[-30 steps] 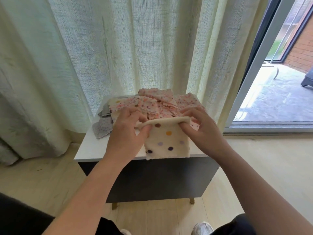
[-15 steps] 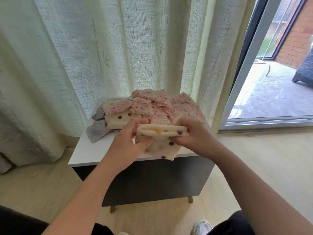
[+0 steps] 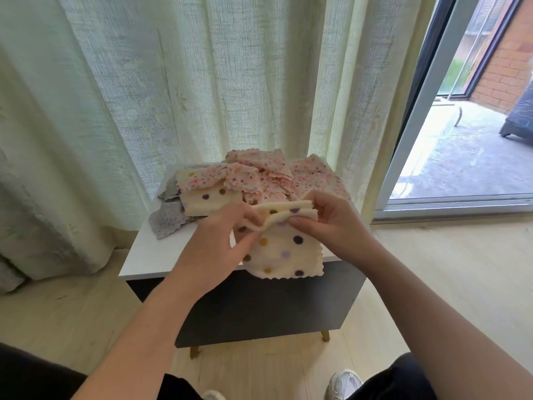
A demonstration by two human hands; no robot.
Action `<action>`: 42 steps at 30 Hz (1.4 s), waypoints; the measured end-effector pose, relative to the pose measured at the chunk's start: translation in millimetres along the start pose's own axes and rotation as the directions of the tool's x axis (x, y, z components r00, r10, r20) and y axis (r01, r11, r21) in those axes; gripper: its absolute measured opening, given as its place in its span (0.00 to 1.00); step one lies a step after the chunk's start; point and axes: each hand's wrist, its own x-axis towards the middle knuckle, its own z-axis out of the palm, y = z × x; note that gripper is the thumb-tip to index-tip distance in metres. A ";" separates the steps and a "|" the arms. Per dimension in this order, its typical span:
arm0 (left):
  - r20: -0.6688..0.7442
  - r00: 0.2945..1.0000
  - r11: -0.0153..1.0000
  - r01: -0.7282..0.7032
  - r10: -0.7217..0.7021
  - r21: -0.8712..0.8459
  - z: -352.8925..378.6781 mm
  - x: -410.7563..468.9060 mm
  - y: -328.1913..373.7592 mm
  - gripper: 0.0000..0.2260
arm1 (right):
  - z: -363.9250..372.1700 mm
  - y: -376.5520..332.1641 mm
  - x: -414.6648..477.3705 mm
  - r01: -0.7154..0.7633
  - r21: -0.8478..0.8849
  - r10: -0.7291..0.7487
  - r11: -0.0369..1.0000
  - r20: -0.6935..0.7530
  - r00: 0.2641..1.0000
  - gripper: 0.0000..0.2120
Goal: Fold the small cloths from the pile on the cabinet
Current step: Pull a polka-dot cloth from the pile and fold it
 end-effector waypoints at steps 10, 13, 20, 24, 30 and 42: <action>0.082 0.996 0.996 -0.025 0.019 0.081 -2.3 -1.6 1.7 0.09 | 2.7 -3.2 -1.0 0.046 -0.074 -0.047 0.996 -0.004 0.999 0.22; 0.137 0.990 0.999 -0.030 0.024 0.043 -1.0 -0.8 3.5 0.10 | 4.0 -6.5 0.3 0.064 -0.082 -0.065 0.995 -0.017 0.998 0.25; 0.291 0.956 0.999 0.039 -0.033 -0.014 3.0 7.2 -4.3 0.03 | 1.3 -18.8 6.9 0.053 -0.108 -0.057 0.993 -0.029 0.998 0.16; 0.235 0.966 0.992 0.122 -0.111 -0.032 -9.8 29.8 -6.4 0.05 | -18.4 -23.4 23.5 -0.058 -0.054 0.058 0.997 -0.001 0.998 0.08; 0.214 0.968 0.986 0.148 -0.128 -0.079 -17.5 95.1 -28.0 0.14 | -33.8 4.0 75.9 -0.204 0.119 0.198 0.972 0.058 0.978 0.18; 0.722 0.665 0.965 0.261 -0.191 0.015 -45.9 256.3 -42.4 0.06 | -63.5 25.9 213.6 -0.108 -0.004 0.107 0.994 -0.107 0.989 0.08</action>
